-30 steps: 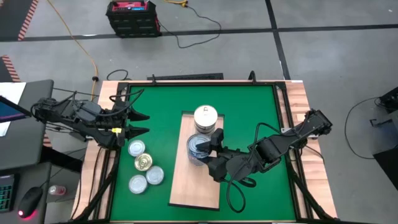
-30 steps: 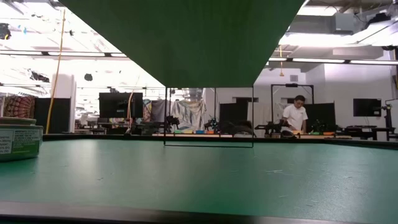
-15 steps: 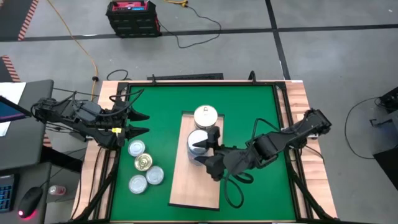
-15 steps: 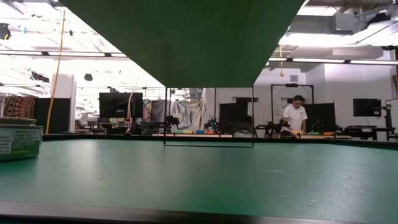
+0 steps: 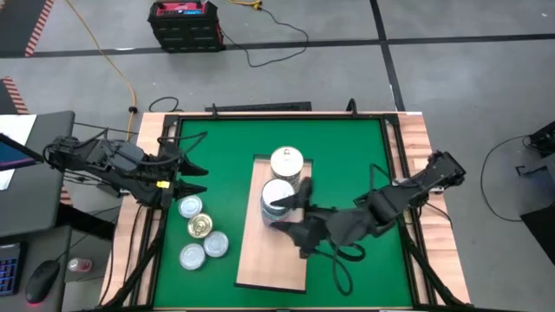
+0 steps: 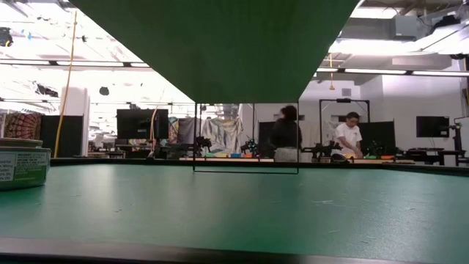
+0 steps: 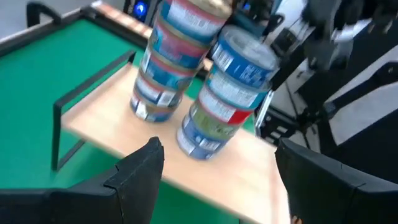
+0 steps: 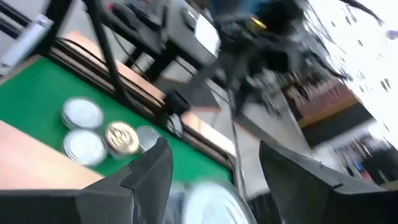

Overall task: Stack canned seafood by type on shelf
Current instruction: Stack the blue tuna can on top of the yellow blue tuna can on the shelf

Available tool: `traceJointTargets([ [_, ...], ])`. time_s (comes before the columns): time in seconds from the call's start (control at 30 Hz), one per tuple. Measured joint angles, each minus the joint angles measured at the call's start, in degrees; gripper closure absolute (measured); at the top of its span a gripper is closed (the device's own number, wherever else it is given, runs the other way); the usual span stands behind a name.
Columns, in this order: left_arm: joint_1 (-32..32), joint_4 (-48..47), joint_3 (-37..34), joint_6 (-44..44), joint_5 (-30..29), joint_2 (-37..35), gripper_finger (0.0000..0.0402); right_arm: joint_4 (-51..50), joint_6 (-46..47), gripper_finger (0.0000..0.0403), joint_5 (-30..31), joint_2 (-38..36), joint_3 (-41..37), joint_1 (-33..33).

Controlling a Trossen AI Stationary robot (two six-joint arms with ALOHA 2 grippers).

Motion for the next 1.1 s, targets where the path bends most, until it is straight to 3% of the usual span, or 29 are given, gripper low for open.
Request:
traceJointTargets([
  [0.2,0.0,-2.5,0.0,-0.9,-1.0,0.2,0.0104,-14.3,11.9,0.0126,10.2,-5.5,0.0,1.7],
  [0.33,0.0,-2.4,0.0,-0.5,-7.1,0.7,0.0104,-26.3,20.3,0.0126,11.1,-7.0,0.0,1.0],
  [0.47,0.0,-2.2,0.0,1.4,-10.1,3.7,0.0104,-34.6,22.6,0.0126,11.0,-5.5,0.0,0.4],
  [0.7,0.0,4.2,0.0,3.6,-16.6,12.4,0.0104,-34.6,16.0,0.0127,12.4,-2.5,0.0,-1.0],
  [1.1,0.0,22.2,0.0,10.9,-24.3,22.6,0.0104,-33.0,15.7,0.0127,15.8,-2.5,0.0,0.0],
])
